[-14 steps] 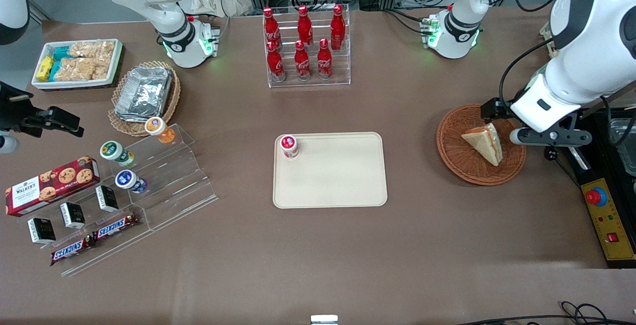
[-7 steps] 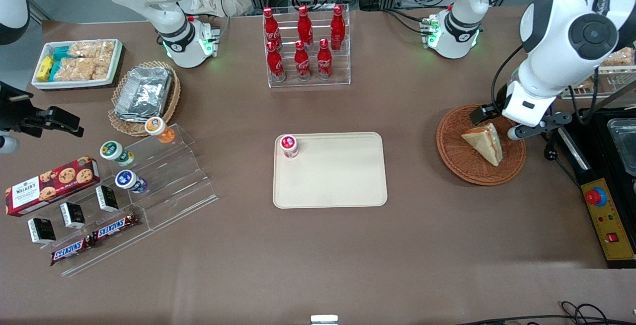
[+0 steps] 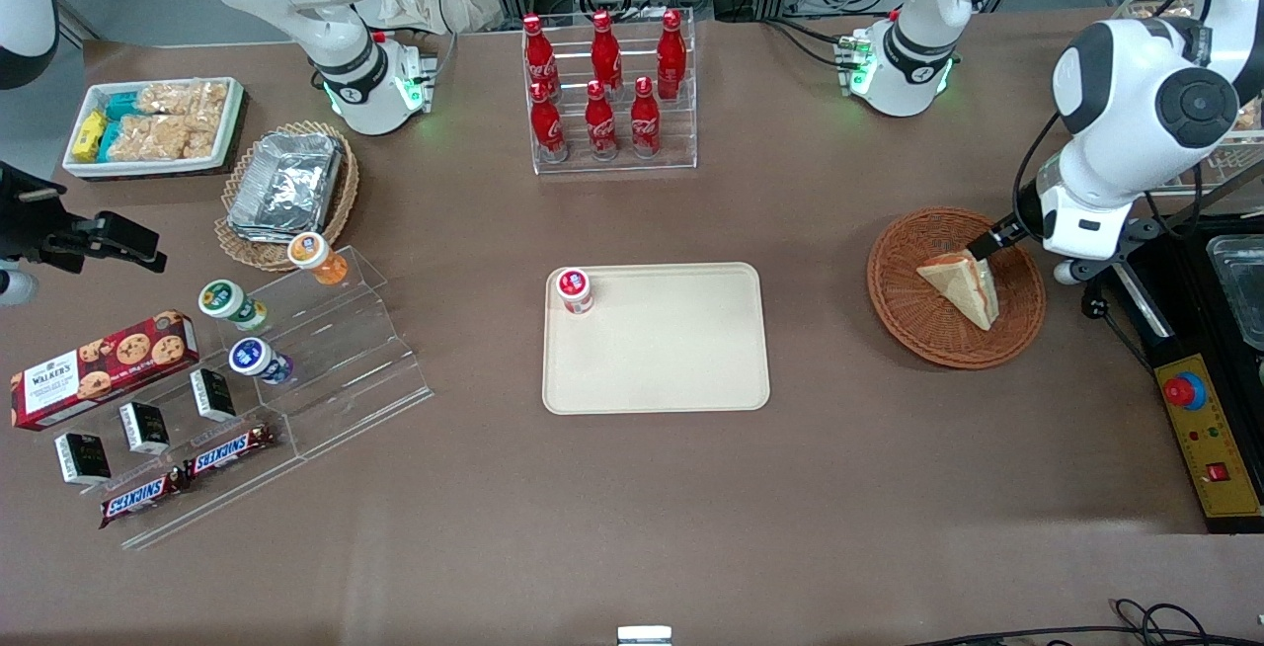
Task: Place sandwich from basket to tray
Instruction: 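Close the left gripper on the sandwich's edge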
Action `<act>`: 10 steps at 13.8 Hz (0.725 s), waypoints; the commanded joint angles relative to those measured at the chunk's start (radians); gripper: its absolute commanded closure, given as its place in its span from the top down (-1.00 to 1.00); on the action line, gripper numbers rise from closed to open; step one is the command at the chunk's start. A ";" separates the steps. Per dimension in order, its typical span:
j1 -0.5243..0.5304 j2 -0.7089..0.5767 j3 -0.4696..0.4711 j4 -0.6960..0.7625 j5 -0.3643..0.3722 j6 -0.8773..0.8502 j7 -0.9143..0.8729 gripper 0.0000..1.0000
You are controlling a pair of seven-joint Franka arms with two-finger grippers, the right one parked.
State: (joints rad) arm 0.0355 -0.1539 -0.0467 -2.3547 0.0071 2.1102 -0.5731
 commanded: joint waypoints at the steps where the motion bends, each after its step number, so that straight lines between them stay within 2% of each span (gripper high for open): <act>1: 0.035 0.008 -0.009 -0.092 -0.004 0.115 -0.045 1.00; 4: 0.053 0.084 -0.008 -0.132 -0.035 0.244 -0.065 1.00; 10: 0.073 0.230 -0.008 -0.126 -0.081 0.349 -0.067 1.00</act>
State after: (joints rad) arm 0.0940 0.0369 -0.0456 -2.4824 -0.0576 2.4093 -0.6150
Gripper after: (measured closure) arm 0.000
